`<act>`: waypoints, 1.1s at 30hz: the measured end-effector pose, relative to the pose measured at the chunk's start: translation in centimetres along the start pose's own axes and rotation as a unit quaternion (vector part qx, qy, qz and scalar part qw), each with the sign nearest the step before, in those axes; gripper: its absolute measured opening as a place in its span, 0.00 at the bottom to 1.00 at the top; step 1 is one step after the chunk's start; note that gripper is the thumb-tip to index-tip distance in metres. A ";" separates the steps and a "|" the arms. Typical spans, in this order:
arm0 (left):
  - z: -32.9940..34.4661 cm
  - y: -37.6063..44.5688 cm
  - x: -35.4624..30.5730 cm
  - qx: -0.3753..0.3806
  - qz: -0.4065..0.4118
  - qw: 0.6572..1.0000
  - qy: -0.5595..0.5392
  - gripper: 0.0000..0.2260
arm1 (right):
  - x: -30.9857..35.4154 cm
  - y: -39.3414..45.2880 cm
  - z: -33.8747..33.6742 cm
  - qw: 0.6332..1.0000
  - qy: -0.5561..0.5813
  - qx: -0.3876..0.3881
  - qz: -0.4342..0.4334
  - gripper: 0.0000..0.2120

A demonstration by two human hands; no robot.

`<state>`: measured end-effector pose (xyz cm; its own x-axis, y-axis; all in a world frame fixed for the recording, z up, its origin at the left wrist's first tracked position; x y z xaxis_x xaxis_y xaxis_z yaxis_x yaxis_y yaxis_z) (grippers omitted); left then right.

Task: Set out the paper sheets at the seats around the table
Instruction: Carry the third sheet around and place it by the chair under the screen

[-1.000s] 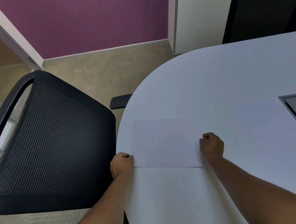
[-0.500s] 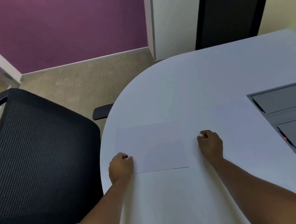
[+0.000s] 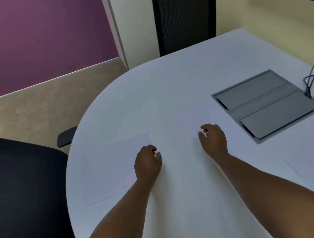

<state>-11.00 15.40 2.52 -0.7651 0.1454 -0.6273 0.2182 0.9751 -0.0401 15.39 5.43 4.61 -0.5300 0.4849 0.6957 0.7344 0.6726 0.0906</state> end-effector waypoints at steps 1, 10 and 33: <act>0.6 0.2 -1.0 0.003 0.009 1.000 0.002 0.12 | -0.4 0.2 -0.5 1.000 0.002 -0.001 0.003 0.12; 7.2 0.9 -7.4 0.071 0.044 0.996 0.019 0.17 | -5.8 2.0 -3.1 0.998 -0.034 0.015 0.045 0.14; 18.9 -3.2 -10.4 0.166 0.117 0.961 0.187 0.35 | -15.9 1.6 -3.9 0.964 -0.225 0.089 0.113 0.38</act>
<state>7.70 7.63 -5.53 -0.8224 0.4650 -0.3277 0.5446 0.8100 -0.2174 26.61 -3.41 -3.57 -0.5239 0.7972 0.3001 0.7901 0.5864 -0.1784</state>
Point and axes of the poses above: each hand's wrist, its own y-axis towards the middle knuckle, its own z-axis out of the palm, x = y × z, the point moved 10 cm from there along y, towards the middle knuckle, and after that the axes turned 5 degrees about -x, right-handed, at the moved point
